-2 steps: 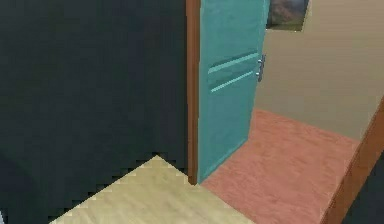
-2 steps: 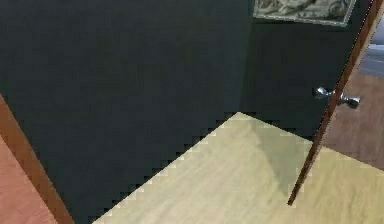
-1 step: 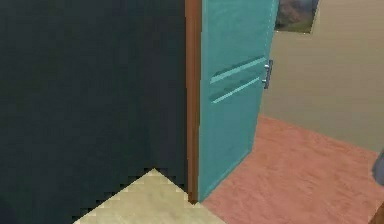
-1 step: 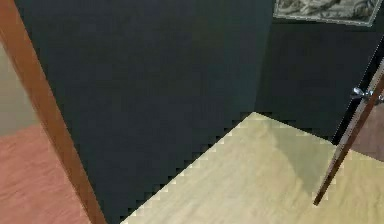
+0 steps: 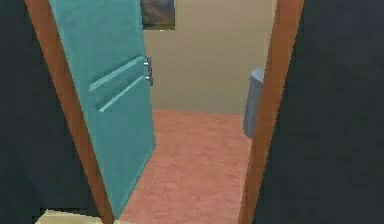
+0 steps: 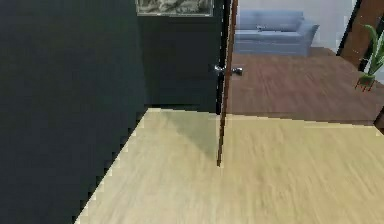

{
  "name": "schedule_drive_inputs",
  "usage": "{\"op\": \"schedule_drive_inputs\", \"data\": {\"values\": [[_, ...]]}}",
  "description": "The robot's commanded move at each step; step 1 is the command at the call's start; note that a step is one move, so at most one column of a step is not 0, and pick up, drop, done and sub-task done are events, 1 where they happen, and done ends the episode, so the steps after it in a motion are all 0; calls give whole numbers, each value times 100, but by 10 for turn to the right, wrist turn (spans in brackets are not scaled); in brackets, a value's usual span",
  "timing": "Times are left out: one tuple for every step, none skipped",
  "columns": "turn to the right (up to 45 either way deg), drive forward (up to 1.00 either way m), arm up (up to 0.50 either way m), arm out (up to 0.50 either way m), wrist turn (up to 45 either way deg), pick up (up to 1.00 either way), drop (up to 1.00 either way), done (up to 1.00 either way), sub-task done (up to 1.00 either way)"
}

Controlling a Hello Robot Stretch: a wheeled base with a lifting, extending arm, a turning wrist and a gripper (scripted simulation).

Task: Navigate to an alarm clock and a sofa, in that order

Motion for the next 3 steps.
{"op": "schedule_drive_inputs", "data": {"values": [[0,100,0,0,0,0,0,0,0],[120,0,0,0,0,0,0,0,0],[0,5,0,0,0,0,0,0,0]]}}
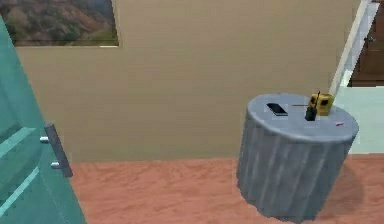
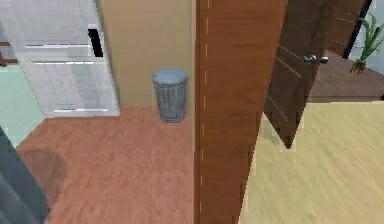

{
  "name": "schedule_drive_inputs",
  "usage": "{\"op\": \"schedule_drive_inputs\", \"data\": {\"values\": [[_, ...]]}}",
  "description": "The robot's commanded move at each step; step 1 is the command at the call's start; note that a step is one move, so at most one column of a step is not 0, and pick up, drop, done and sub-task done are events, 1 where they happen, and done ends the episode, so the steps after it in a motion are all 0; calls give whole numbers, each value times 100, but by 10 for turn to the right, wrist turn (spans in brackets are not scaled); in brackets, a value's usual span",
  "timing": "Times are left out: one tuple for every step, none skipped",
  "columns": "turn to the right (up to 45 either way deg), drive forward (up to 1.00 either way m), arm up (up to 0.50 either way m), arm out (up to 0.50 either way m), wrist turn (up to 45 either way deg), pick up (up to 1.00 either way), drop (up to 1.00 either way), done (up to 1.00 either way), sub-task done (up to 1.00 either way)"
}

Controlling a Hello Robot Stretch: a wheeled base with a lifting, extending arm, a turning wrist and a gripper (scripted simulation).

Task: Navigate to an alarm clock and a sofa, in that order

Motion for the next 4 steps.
{"op": "schedule_drive_inputs", "data": {"values": [[0,15,0,0,0,0,0,0,0],[450,0,0,0,0,0,0,0,0],[240,0,0,0,0,0,0,0,0],[0,100,0,0,0,0,0,0,0]]}}
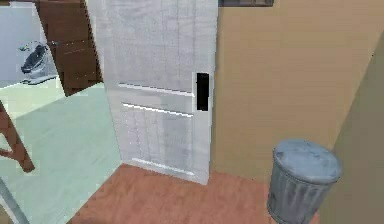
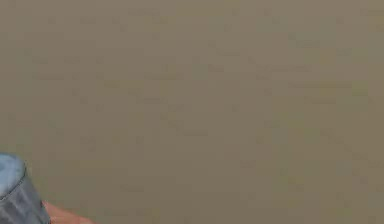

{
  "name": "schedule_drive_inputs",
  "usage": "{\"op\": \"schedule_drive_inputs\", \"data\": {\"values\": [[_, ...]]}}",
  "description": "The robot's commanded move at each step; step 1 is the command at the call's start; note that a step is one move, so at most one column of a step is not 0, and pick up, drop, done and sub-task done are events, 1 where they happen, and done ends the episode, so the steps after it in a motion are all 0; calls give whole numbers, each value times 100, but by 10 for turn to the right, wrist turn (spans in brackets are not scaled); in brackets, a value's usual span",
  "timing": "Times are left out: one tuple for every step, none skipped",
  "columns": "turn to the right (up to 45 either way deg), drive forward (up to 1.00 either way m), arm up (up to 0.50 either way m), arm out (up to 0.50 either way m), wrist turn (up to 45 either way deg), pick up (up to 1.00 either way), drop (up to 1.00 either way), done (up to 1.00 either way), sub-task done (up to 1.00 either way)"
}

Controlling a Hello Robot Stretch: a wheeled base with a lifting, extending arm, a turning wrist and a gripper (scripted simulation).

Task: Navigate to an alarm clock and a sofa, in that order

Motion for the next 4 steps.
{"op": "schedule_drive_inputs", "data": {"values": [[240,0,0,0,0,0,0,0,0],[0,5,0,0,0,0,0,0,0],[-450,0,0,0,0,0,0,0,0],[0,65,0,0,0,0,0,0,0]]}}
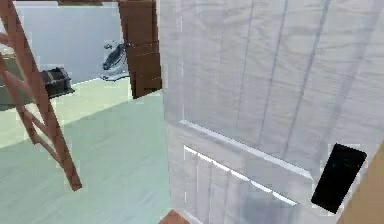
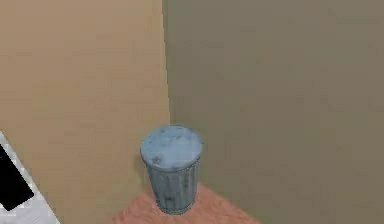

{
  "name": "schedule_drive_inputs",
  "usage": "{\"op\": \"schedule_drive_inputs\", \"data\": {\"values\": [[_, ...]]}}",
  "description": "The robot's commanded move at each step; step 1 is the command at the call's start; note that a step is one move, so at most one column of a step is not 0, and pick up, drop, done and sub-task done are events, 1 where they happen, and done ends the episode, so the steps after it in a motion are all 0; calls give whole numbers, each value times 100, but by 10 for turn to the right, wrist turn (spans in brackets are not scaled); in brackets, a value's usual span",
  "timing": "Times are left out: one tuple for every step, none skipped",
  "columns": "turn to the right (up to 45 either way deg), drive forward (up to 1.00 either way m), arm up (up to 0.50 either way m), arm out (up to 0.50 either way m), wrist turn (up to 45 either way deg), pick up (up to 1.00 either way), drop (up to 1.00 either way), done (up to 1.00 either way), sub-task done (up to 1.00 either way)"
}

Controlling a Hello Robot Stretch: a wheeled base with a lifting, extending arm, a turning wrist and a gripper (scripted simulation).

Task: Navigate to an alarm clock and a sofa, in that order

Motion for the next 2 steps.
{"op": "schedule_drive_inputs", "data": {"values": [[-360,0,0,0,0,0,0,0,0],[0,100,0,0,0,0,0,0,0]]}}
